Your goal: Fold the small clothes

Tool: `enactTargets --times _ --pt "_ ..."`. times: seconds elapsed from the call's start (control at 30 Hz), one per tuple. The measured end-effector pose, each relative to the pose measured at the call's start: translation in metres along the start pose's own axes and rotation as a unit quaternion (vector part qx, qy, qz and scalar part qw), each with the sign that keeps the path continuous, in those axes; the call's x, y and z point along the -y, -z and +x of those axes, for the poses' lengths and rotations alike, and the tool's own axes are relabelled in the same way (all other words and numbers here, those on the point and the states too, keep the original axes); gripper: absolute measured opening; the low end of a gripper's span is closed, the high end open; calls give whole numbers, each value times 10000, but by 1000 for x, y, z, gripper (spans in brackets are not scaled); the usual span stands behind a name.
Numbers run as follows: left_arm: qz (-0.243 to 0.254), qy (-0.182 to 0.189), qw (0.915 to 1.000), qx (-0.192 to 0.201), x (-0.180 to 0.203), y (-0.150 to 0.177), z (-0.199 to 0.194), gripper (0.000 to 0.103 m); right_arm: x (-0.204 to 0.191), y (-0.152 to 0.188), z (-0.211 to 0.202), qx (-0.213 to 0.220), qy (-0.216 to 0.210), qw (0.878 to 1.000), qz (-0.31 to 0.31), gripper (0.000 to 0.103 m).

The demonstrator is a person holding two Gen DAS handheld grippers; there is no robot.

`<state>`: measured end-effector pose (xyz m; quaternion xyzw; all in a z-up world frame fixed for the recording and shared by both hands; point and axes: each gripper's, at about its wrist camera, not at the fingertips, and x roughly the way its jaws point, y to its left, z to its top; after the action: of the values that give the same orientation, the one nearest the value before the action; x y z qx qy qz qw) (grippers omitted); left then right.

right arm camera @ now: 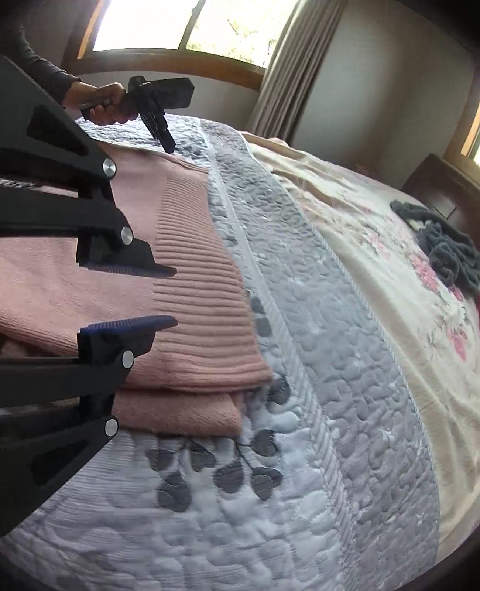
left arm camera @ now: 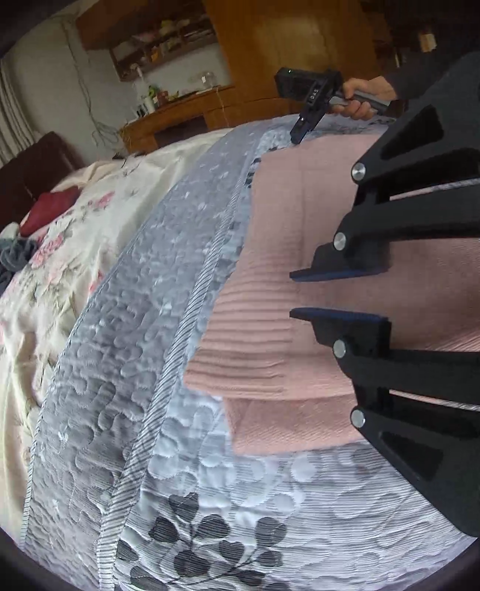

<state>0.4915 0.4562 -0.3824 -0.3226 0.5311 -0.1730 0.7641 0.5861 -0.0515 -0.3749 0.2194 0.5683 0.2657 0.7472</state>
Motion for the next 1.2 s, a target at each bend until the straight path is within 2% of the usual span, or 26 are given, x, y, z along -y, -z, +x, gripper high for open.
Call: enactTargets --times 0.03,0.1,0.13,0.17,0.23,0.27,0.3,0.43,0.5,0.57,0.63,0.67,0.7,0.73,0.77,0.8,0.83,0.87,0.9,0.93,0.97,1.0,1.03,1.1,1.17,1.2 --pt "45 20 10000 -50 0 13 -2 12 1 9 3 -37 19 10000 21 22" --pt "32 -259 9995 -182 -10 33 3 12 17 22 12 -136 153 9997 143 12" --pt "-44 -461 9986 -238 -19 40 9 10 26 22 14 -110 173 9994 277 0" --pt "-142 -500 9983 -246 -28 44 12 1 34 22 13 -73 121 9990 431 0" --pt "-393 -344 9986 -100 -36 48 3 1 33 20 5 39 127 9979 639 2" --pt "-373 -291 9989 2 -32 50 -6 5 25 23 -1 72 88 9981 606 12" --pt "-253 -161 9995 67 -25 55 -17 14 15 28 -7 68 19 9987 508 16" --pt "447 296 9983 -223 8 92 -35 15 -15 73 -16 -242 -217 9995 -7 16" --pt "540 76 9975 -460 5 113 -25 15 -9 95 -6 -408 -53 9991 -38 15" --pt "459 -340 9960 -694 -11 126 -6 13 6 110 3 -485 279 9984 -93 0" --pt "263 -279 9970 -668 -21 129 -5 9 15 111 -1 -439 226 9987 155 0" --pt "235 -182 9978 -585 -18 129 -11 14 12 111 -9 -390 213 9988 195 5" --pt "274 -7 9985 -482 -13 131 -20 29 6 114 -17 -305 172 9993 137 10" --pt "328 97 9985 -423 -9 134 -26 35 2 118 -24 -267 109 9995 92 22" --pt "406 5 9981 -464 -10 137 -26 39 2 122 -27 -272 139 9995 40 23" --pt "468 -185 9970 -594 -14 141 -21 35 4 127 -28 -294 298 9991 -19 21" --pt "439 -242 9964 -685 -20 142 -18 32 12 129 -27 -362 429 9984 15 8" --pt "338 -183 9968 -700 -23 140 -21 30 21 130 -28 -376 536 9977 183 0" --pt "255 -118 9974 -665 -26 136 -27 33 23 129 -31 -332 530 9975 339 0" --pt "184 -39 9983 -557 -26 131 -39 37 15 128 -37 -262 660 9970 320 5" --pt "97 69 9990 -424 -27 125 -53 49 -1 128 -41 -171 966 9952 68 30" --pt "20 161 9995 -282 -29 118 -67 64 -25 130 -44 -74 1306 9909 -329 43" --pt "-28 195 9997 -177 -33 110 -80 68 -53 134 -43 2 1561 9843 -822 54" --pt "-190 205 9995 -137 -45 93 -97 70 -112 149 -27 -121 1906 9635 -1876 61" --pt "-388 130 9990 -169 -61 74 -103 71 -161 175 -7 -213 2158 9357 -2781 80" --pt "-471 118 9986 -211 -69 65 -102 72 -185 187 9 -254 2223 9220 -3159 81"
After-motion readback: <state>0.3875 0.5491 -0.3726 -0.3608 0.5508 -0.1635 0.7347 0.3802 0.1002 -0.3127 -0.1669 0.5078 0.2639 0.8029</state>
